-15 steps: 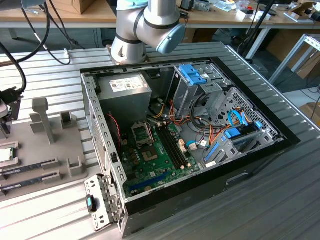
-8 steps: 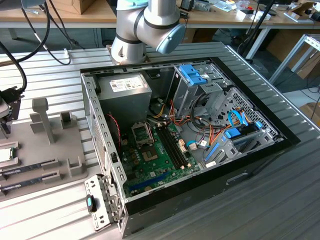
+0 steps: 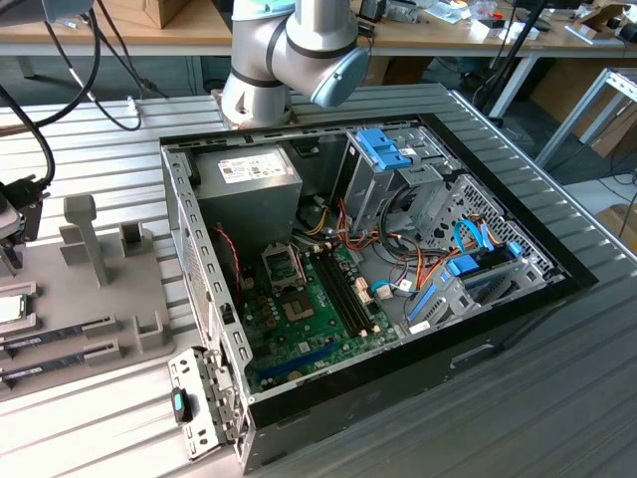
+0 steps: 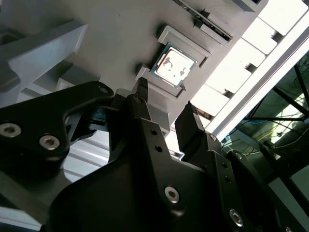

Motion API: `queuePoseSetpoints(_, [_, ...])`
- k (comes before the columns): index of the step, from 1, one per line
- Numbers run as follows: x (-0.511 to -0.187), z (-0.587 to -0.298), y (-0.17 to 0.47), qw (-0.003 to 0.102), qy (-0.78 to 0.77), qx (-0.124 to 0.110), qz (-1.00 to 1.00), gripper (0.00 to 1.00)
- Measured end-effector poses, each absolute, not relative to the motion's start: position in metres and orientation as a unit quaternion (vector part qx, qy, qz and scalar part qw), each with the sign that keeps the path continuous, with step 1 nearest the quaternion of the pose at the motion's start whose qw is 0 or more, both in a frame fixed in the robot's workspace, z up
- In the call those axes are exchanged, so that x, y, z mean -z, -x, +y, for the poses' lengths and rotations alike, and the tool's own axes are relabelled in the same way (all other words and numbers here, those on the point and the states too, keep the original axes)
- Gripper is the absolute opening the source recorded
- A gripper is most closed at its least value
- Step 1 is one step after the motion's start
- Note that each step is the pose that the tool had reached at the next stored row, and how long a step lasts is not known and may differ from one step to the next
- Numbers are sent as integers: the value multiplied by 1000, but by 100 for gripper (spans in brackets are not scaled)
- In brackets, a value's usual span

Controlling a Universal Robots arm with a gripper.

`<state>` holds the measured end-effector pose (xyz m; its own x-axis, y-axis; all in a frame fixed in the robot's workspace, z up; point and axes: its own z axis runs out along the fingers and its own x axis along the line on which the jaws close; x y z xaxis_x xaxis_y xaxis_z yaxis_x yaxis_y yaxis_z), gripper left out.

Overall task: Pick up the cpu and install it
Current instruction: 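Pick up the cpu and move it towards the insertion slot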

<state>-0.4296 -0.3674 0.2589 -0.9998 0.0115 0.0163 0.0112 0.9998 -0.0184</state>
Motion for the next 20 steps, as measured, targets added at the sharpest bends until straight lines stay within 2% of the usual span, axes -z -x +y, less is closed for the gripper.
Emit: queuePoseSetpoints(20, [-254, -367, 430, 8, 6, -9, -1000, 50])
